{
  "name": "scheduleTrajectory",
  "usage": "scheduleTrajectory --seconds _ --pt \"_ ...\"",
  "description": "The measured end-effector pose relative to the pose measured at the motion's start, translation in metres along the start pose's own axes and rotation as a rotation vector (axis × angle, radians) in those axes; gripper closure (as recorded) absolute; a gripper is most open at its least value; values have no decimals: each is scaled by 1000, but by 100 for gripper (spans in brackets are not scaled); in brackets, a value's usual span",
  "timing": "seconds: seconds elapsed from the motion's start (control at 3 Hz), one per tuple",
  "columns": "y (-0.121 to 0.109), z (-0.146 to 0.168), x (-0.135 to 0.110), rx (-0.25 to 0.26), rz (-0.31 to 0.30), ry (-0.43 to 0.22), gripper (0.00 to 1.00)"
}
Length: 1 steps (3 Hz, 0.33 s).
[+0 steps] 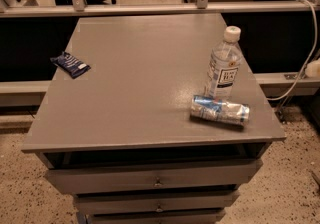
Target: Move blue plastic bottle near redbull can
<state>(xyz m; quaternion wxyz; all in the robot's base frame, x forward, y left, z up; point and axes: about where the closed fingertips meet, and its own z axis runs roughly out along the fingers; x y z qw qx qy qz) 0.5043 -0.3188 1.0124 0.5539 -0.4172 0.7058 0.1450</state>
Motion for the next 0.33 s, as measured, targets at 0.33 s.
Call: scheduleTrajectory --seconds 0.33 --pt "-5 -5 -5 14 -9 -4 0"
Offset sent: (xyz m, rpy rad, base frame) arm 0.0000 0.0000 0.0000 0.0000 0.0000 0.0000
